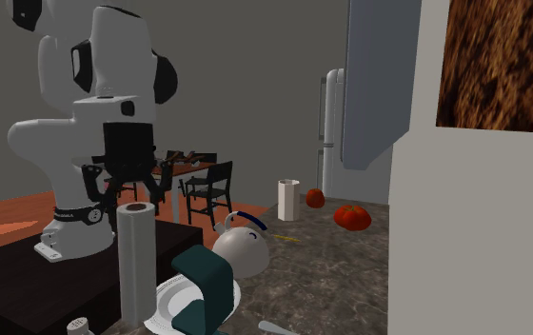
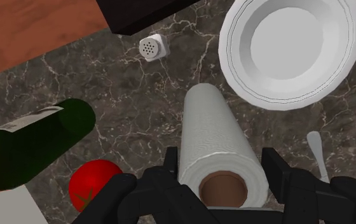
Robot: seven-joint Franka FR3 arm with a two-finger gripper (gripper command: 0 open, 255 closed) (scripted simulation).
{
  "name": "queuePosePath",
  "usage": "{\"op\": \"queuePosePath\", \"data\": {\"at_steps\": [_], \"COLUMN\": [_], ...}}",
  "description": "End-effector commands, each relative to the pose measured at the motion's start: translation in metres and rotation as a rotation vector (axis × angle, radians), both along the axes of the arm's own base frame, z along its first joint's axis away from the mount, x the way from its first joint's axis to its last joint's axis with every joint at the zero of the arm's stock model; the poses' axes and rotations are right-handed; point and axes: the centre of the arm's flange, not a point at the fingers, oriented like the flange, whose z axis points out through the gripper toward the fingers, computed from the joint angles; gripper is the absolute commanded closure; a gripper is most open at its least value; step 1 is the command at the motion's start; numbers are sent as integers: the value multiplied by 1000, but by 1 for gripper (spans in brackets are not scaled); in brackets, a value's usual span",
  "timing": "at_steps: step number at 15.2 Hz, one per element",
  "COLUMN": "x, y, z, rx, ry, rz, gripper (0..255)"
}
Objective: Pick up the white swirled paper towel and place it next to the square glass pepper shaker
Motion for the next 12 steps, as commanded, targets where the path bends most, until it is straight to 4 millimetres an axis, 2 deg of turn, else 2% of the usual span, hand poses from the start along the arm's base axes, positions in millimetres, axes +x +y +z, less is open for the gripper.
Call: {"op": "queuePosePath", "data": {"at_steps": [1,12], "x": [-1,-1], "y": [0,0], "z": [-12,-70], "rx": [0,0], "ry": [-1,-1], "rz": [0,0], "gripper": [255,255]}}
